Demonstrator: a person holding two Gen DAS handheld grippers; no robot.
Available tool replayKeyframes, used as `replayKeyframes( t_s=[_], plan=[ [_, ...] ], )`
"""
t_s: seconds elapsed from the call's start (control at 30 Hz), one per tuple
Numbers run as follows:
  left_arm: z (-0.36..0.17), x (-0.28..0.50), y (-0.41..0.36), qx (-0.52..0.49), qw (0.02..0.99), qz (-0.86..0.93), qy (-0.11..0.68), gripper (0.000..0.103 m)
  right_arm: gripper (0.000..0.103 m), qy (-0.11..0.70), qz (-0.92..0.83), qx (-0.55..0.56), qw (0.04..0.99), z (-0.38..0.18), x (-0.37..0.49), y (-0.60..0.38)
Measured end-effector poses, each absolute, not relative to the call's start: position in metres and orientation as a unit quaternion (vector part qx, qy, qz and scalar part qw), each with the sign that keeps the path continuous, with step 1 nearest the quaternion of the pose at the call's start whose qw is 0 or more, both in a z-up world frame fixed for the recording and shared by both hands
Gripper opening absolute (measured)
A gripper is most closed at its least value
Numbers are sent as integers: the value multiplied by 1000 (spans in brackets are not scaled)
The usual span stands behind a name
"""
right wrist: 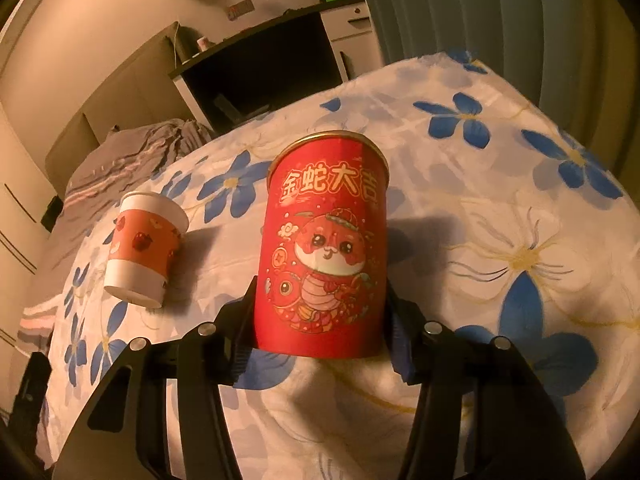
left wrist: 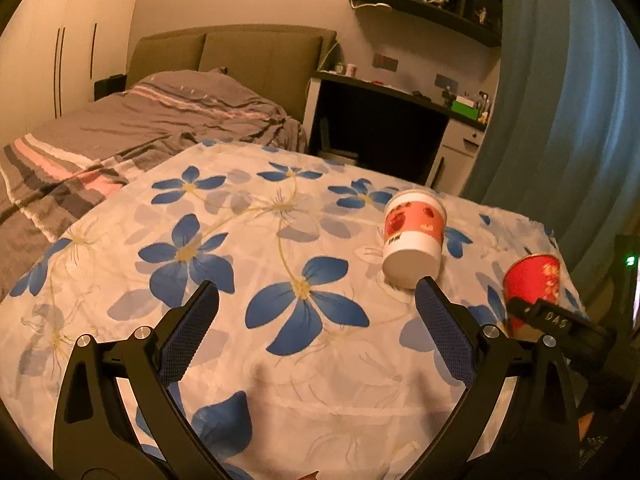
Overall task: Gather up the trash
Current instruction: 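Grasp the red printed paper cup with the right gripper, then grasp the white-and-orange paper cup with the left gripper while the right holds its cup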
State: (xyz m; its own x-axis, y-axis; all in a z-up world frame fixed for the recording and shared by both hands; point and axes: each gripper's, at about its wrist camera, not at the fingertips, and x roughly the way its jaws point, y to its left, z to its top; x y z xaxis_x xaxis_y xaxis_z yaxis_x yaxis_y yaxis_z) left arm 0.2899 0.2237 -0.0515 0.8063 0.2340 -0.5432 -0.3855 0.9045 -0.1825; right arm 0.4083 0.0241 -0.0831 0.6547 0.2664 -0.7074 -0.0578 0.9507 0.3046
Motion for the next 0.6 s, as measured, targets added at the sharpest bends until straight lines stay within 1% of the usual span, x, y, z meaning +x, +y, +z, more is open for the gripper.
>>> replayKeyframes(
  t_s=[0.43, 0.6],
  plan=[
    [-53, 281, 231, -186, 930, 180, 261, 97, 54, 373, 120, 131, 911, -62, 383, -10],
    [-47, 283, 219, -149, 936, 171, 270, 97, 54, 364, 130, 123, 914, -56, 379, -14]
  ],
)
